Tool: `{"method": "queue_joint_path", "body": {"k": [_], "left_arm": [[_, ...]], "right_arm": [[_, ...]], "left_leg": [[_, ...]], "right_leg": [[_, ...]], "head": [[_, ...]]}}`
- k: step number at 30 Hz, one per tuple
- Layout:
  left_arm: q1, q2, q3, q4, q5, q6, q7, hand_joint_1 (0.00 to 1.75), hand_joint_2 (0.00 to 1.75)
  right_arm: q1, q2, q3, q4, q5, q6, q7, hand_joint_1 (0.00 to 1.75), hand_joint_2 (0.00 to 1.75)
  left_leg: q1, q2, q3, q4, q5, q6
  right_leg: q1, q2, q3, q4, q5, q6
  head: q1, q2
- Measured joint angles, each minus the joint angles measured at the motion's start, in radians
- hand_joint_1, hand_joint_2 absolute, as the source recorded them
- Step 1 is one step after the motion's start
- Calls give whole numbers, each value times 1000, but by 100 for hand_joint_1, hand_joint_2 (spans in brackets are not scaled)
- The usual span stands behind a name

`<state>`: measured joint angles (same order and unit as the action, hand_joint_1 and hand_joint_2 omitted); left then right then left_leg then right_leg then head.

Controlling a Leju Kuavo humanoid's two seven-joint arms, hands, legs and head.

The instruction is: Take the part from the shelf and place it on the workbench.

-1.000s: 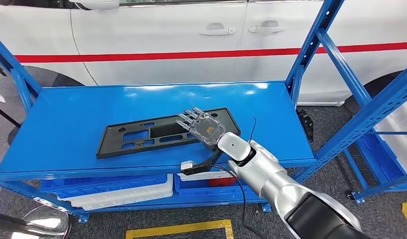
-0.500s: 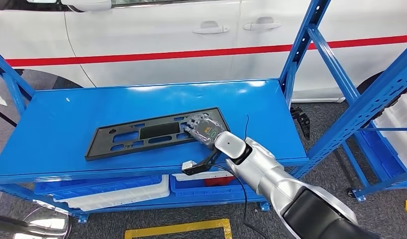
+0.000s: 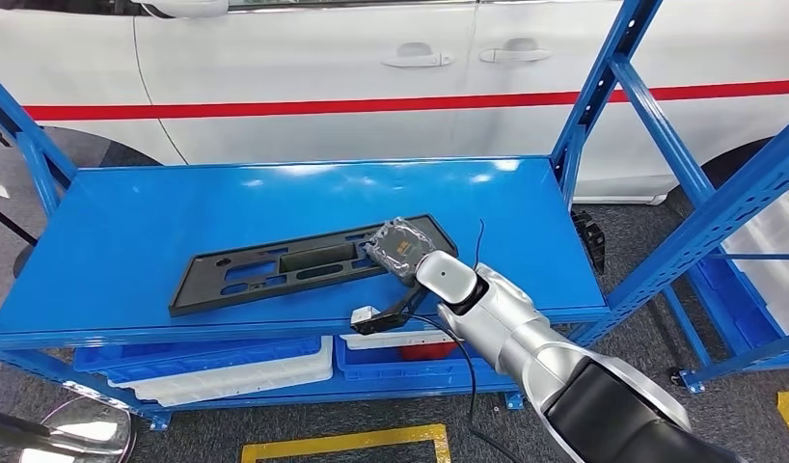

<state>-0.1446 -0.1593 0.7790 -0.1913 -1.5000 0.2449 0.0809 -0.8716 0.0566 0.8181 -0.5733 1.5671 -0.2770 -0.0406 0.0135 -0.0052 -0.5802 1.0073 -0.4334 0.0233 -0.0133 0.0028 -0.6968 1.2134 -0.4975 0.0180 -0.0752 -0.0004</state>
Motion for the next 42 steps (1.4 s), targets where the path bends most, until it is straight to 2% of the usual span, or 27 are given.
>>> {"method": "queue_joint_path", "body": {"k": [2, 3, 5, 7, 9, 10, 12, 13, 14, 15, 16, 18, 19, 23, 25, 27, 28, 29, 30, 32, 34, 35, 37, 39, 40, 42], "left_arm": [[-1, 0, 0, 0, 0, 0, 0, 0, 0], [-1, 0, 0, 0, 0, 0, 0, 0, 0], [-1, 0, 0, 0, 0, 0, 0, 0, 0], [-1, 0, 0, 0, -1, -1, -2, 0, 0], [-1, 0, -1, 0, -1, -4, -8, 0, 0], [-1, 0, -1, 0, -1, -7, -13, 0, 0], [0, 0, -2, 0, -1, -12, -26, 0, 87], [1, 0, -2, 0, -1, -13, -31, 0, 131], [2, 0, -2, 0, -1, -13, -36, 0, 175], [2, 0, -3, 0, -1, -12, -40, 0, 175], [2, 0, -3, 0, 0, -9, -43, 0, 175], [2, 0, -4, 0, 3, 0, -50, 0, 175], [2, 0, -4, 0, 5, 4, -53, 0, 175], [13, 1, -4, 0, 7, 20, -65, 0, 175], [12, 1, -4, 0, 5, 30, -80, 0, 175], [11, 1, -5, 0, 6, 39, -96, 0, 175], [11, 1, -6, 0, 7, 42, -103, 0, 175], [12, 1, -6, 0, 9, 44, -107, 0, 175], [12, 1, -6, 0, 10, 45, -110, 0, 175], [12, 0, -6, 0, 11, 46, -116, 0, 175], [11, 0, -6, 0, 11, 47, -120, 0, 175], [10, 0, -6, 0, 11, 49, -121, 0, 175], [11, 1, -7, 0, 7, 55, -121, 0, 175], [10, 1, -8, 0, 2, 63, -124, 0, 175], [9, 1, -8, 0, 0, 66, -126, 0, 175], [5, 1, -8, 0, -1, 71, -129, 0, 175]], "right_arm": [[-2, 0, 0, 1, 0, 0, -1, 175, 175], [-3, 1, 0, 1, 0, 0, -2, 175, 175], [-3, 2, 0, 2, -1, -1, -4, 175, 175], [-3, 4, 0, 3, -15, -5, -17, 175, 175], [-3, 5, 0, 3, -59, -12, -48, 175, 175], [2, 6, -4, 1, -105, -14, -80, 175, 175], [36, 8, -36, -27, -271, 17, -197, 175, 175], [61, 9, -66, -61, -392, 53, -275, 175, 175], [88, 8, -99, -112, -534, 103, -350, 174, 175], [109, 8, -130, -173, -680, 159, -410, 173, 175], [125, 8, -157, -241, -824, 220, -448, 171, 175], [142, 4, -210, -376, -1091, 352, -484, 169, 175], [148, 1, -235, -433, -1199, 411, -495, 169, 175], [179, -9, -307, -601, -1463, 575, -518, 171, 175], [194, -12, -324, -657, -1556, 636, -516, 171, 175], [218, -15, -334, -708, -1647, 688, -504, 172, 175], [232, -17, -338, -731, -1689, 709, -497, 172, 175], [244, -19, -342, -750, -1722, 725, -490, 173, 175], [253, -22, -346, -768, -1749, 737, -484, 173, 175], [262, -26, -350, -802, -1779, 751, -476, 174, 175], [269, -29, -353, -831, -1790, 756, -472, 174, 175], [273, -30, -353, -842, -1793, 758, -471, 175, 175], [281, -34, -354, -858, -1797, 761, -469, 175, 175], [285, -36, -354, -870, -1799, 763, -466, 175, 175], [286, -37, -354, -874, -1799, 764, -465, 175, 175], [289, -37, -354, -879, -1800, 765, -465, 175, 175]], "left_leg": [[-2, -2, 1, 3, -3, -7], [-4, -2, -1, 4, -5, -12], [-5, -3, -3, 3, -4, -24], [-3, -2, -6, 9, -12, -36], [-1, -1, -27, 62, -48, -43], [0, 0, -51, 116, -77, -45], [0, 0, -110, 245, -131, -48], [0, 0, -129, 283, -138, -47], [0, 0, -131, 284, -125, -46], [-1, 0, -117, 247, -96, -43], [-1, 0, -87, 179, -58, -38], [-6, -1, -34, 65, -14, -29], [-8, -1, -20, 33, -7, -25], [-8, -2, -17, 16, -5, -8], [-5, 0, -15, 9, 0, 1], [-4, 1, -15, 9, 1, 5], [-4, 1, -15, 9, 1, 5], [-4, 0, -15, 9, 1, 5], [-4, 0, -15, 10, 0, 5], [-4, -1, -14, 11, -1, 2], [-7, -1, -16, 13, -3, -6], [-9, -1, -17, 13, -3, -11], [-10, -1, -17, 11, -3, -22], [-9, -1, -25, 33, -22, -32], [-9, 0, -41, 72, -47, -35], [-6, 0, -95, 200, -114, -40]], "right_leg": [[1, 0, 70, -139, 51, -6], [3, 0, 87, -176, 59, -10], [8, 1, 89, -190, 58, -20], [6, 0, 91, -196, 62, -33], [4, -2, 94, -202, 66, -45], [5, -2, 94, -203, 66, -49], [9, -2, 94, -202, 64, -55], [12, -1, 94, -201, 63, -56], [14, 0, 94, -199, 62, -57], [16, 1, 95, -196, 59, -57], [17, 2, 96, -192, 56, -56], [21, 3, 95, -186, 50, -49], [22, 2, 94, -184, 49, -45], [20, 1, 88, -177, 43, -26], [18, 1, 57, -110, -1, -15], [12, 1, -7, 27, -65, -6], [10, 1, -35, 84, -82, -3], [8, 1, -48, 108, -81, -2], [7, 1, -40, 90, -61, -2], [6, 0, 24, -44, 8, -7], [10, 1, 79, -160, 48, -15], [13, 1, 89, -182, 51, -19], [14, 2, 88, -187, 52, -30], [9, 1, 90, -194, 57, -43], [7, -1, 91, -197, 59, -49], [8, -3, 92, -197, 59, -55]], "head": [[0, 0], [0, 0], [0, 0], [0, 0], [0, 0], [0, 0], [0, 0], [0, 0], [0, 0], [0, 0], [0, 0], [0, 0], [0, 0], [0, 0], [0, 0], [0, 0], [0, 0], [0, 0], [0, 0], [0, 0], [0, 0], [0, 0], [0, 0], [0, 0], [0, 0], [0, 0]]}}
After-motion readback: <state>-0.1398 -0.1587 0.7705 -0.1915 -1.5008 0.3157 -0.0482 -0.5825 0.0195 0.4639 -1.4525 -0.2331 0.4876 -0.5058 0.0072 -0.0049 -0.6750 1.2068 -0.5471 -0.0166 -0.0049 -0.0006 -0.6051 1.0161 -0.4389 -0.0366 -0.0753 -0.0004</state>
